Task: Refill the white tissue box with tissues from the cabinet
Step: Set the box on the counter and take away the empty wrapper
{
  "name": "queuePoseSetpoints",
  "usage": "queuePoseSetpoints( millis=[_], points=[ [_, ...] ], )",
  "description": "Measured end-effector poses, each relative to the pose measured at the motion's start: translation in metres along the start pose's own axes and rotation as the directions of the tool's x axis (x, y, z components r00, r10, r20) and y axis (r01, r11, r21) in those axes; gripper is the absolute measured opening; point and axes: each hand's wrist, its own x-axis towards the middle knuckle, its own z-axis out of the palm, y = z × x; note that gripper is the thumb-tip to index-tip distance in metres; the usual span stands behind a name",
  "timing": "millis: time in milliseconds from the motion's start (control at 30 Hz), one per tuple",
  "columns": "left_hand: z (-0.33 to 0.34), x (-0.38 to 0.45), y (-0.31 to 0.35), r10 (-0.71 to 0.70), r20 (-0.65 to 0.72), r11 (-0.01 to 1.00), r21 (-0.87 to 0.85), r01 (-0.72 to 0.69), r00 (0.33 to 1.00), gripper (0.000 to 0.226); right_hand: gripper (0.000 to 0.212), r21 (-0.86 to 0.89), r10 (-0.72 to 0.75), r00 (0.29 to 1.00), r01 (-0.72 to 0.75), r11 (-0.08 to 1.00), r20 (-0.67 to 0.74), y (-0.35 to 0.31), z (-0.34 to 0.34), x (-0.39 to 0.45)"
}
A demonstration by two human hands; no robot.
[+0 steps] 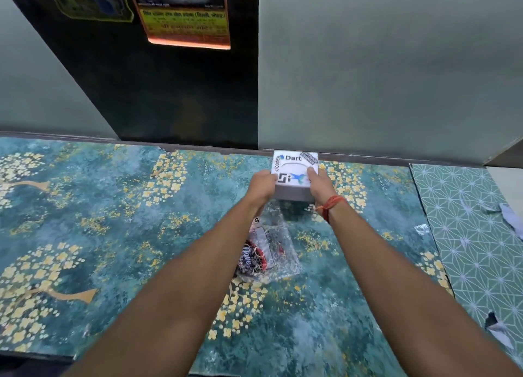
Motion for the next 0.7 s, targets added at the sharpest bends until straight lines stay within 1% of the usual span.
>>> queuePoseSetpoints(
  millis=[100,167,233,267,300,333,367,400,433,467,500,533,600,633,667,700],
  points=[
    [0.005,0.03,-0.005,0.055,-0.047,0.993,0.104,-0.05,0.997,0.029,0.042,-0.129,-0.078,0.996,0.073,0.989,-0.035,0.002,0.005,0.03],
    [0.006,0.041,-0.015,0.076,-0.04,0.99,0.121,-0.07,0.996,0.032,0.041,-0.139,-0.126,0.992,0.122,0.983,-0.019,0.01,0.005,0.041],
    [0.002,0.041,-0.025,0.079,-0.01,0.987,0.142,-0.076,0.997,0.038,0.044,-0.094,-0.143,0.99,0.141,0.986,-0.009,0.02,0.003,0.047],
    [-0.003,0.038,-0.031,0.08,0.001,0.98,0.181,-0.079,0.997,0.045,0.049,-0.043,-0.141,0.989,0.14,0.989,-0.031,0.023,-0.001,0.041],
    [-0.01,0.03,-0.036,0.082,0.002,0.967,0.242,-0.08,0.997,0.054,0.054,0.014,-0.134,0.988,0.136,0.991,-0.076,0.023,-0.005,0.027],
    [-0.019,0.024,-0.043,0.082,-0.006,0.936,0.345,-0.074,0.997,0.063,0.056,0.051,-0.125,0.984,0.132,0.99,-0.128,0.024,-0.009,0.007],
    [-0.03,0.017,-0.051,0.07,-0.003,0.865,0.498,-0.059,0.998,0.068,0.053,0.059,-0.11,0.978,0.122,0.991,-0.18,0.027,-0.013,-0.021],
    [-0.042,0.012,-0.06,0.044,0.01,0.741,0.67,-0.039,0.999,0.068,0.049,0.05,-0.086,0.971,0.099,0.994,-0.222,0.035,-0.016,-0.048],
    [-0.052,0.003,-0.068,-0.001,0.023,0.593,0.805,-0.018,1.0,0.061,0.044,0.036,-0.048,0.965,0.059,0.998,-0.257,0.048,-0.016,-0.073],
    [-0.06,-0.007,-0.076,-0.041,0.038,0.475,0.88,-0.014,0.998,0.05,0.041,0.038,0.001,0.953,0.011,0.999,-0.302,0.062,-0.015,-0.098],
    [-0.066,-0.017,-0.081,-0.064,0.031,0.455,0.891,0.001,0.997,0.039,0.041,0.045,0.057,0.939,-0.045,0.998,-0.338,0.076,-0.014,-0.12],
    [-0.07,-0.028,-0.083,-0.07,0.011,0.501,0.865,0.026,0.997,0.03,0.044,0.064,0.113,0.928,-0.097,0.993,-0.356,0.093,-0.01,-0.134],
    [-0.071,-0.05,-0.082,-0.099,-0.019,0.62,0.781,0.077,0.995,0.016,0.054,0.102,0.244,0.919,-0.223,0.969,-0.311,0.112,-0.002,-0.157],
    [-0.07,-0.06,-0.079,-0.114,-0.029,0.687,0.72,0.1,0.993,0.018,0.058,0.13,0.313,0.917,-0.289,0.948,-0.246,0.12,0.001,-0.161],
    [-0.069,-0.064,-0.078,-0.113,-0.03,0.754,0.649,0.105,0.993,0.025,0.057,0.173,0.367,0.914,-0.338,0.925,-0.174,0.125,0.002,-0.163],
    [-0.068,-0.07,-0.078,-0.123,-0.042,0.836,0.534,0.127,0.991,0.028,0.052,0.225,0.409,0.908,-0.381,0.897,-0.093,0.126,0.003,-0.163]
  ],
)
